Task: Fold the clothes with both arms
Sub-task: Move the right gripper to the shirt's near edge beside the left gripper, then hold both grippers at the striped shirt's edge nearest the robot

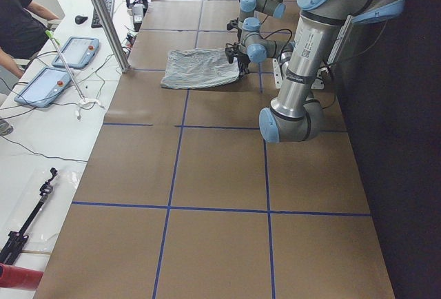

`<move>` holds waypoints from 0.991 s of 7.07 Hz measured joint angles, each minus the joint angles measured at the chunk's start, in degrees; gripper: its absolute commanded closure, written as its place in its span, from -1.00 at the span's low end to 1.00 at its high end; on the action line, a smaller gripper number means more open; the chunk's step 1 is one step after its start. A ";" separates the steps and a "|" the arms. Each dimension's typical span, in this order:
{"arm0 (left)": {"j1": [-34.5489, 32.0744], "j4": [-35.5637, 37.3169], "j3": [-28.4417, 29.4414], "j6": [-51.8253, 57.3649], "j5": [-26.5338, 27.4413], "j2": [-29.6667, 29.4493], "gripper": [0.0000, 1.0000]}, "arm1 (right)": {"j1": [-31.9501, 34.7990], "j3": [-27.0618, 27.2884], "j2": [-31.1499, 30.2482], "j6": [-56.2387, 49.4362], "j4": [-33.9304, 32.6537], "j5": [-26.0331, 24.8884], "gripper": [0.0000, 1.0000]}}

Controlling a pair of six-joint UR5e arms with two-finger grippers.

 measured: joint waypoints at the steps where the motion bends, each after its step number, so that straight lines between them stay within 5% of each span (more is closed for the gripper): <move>1: 0.02 -0.01 -0.14 0.04 0.03 -0.02 1.00 | -0.70 -0.26 0.01 1.18 -0.54 -0.49 -1.00; 7: 0.04 -0.06 -0.02 0.06 0.15 0.06 1.00 | 1.89 -6.99 5.13 3.63 -1.70 -0.64 -1.00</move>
